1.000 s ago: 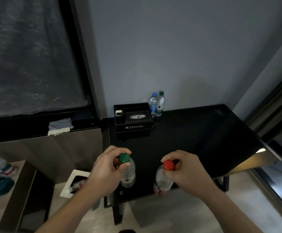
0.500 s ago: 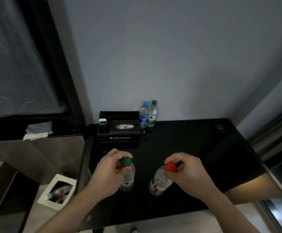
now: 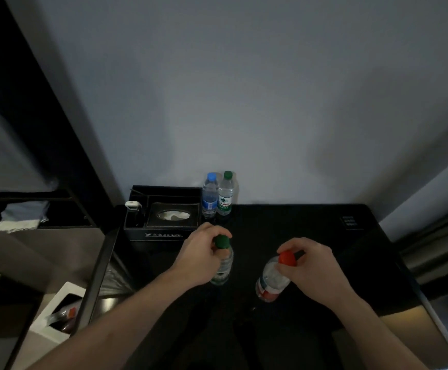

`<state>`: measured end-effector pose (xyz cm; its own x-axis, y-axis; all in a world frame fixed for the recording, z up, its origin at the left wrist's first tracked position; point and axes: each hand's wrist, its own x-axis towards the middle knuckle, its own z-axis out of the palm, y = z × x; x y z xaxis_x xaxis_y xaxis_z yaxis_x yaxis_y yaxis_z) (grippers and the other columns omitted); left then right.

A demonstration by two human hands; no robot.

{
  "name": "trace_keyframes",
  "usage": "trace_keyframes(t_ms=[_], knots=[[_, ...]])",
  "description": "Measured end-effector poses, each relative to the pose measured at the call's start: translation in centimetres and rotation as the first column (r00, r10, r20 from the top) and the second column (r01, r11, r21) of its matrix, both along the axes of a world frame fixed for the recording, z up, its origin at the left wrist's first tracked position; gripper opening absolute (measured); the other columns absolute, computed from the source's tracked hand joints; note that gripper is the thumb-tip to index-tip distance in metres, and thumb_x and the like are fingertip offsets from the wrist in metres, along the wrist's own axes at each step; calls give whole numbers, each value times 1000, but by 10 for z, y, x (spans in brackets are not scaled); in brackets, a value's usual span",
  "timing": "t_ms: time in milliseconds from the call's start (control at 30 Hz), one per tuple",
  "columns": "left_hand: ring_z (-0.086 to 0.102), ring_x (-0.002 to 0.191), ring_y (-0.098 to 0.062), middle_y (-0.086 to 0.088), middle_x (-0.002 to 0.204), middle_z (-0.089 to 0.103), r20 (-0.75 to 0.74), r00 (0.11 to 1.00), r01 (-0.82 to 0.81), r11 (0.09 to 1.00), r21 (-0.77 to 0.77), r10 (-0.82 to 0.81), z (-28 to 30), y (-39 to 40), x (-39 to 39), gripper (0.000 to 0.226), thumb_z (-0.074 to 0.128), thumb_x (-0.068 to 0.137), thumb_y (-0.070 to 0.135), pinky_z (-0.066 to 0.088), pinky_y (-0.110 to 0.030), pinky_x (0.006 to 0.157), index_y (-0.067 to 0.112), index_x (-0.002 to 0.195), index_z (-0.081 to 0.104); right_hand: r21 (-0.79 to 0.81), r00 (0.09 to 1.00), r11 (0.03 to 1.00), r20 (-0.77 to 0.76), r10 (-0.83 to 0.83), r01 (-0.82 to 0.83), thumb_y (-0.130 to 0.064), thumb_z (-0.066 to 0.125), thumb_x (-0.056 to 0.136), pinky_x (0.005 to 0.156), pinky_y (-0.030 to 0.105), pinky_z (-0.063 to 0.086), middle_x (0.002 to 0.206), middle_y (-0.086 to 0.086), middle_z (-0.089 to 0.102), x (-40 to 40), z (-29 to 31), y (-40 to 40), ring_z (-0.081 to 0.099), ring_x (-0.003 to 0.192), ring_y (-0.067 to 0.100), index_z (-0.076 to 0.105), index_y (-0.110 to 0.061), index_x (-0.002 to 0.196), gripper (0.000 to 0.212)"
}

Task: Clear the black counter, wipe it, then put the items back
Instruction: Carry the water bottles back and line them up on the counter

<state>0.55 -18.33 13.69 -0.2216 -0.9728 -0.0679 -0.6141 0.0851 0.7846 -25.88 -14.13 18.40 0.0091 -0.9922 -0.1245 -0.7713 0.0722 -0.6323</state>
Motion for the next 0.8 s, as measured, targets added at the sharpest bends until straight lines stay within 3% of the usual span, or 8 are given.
trace_keyframes(t_ms=[200,533,800], knots=[[60,108,-6,19,116,52,45,996,-74,997,8,73,-15,-52,-58,40,74,90,15,54,-34,101,36,122,64,76,996,994,49,70,-73,-23,84,81,79,25,59,100,-18,66,-43,-14,-68,67,87,2,68,-42,97,29],[61,109,-13,7,122,61,146,966,-218,976,11,214,-34,-159,-125,34,73,90,13,52,-30,100,27,120,67,54,979,978,39,200,-202,-19,75,80,75,18,50,93,-17,67,-90,-46,-189,63,86,-1,70,-39,89,23],[62,110,-19,2,124,63,245,936,-258,966,-3,251,-50,-236,-143,31,65,91,10,50,-30,98,24,119,68,19,965,965,-9,261,-261,-21,71,81,80,29,50,96,-13,65,-88,-76,-279,61,91,9,69,-34,91,16]])
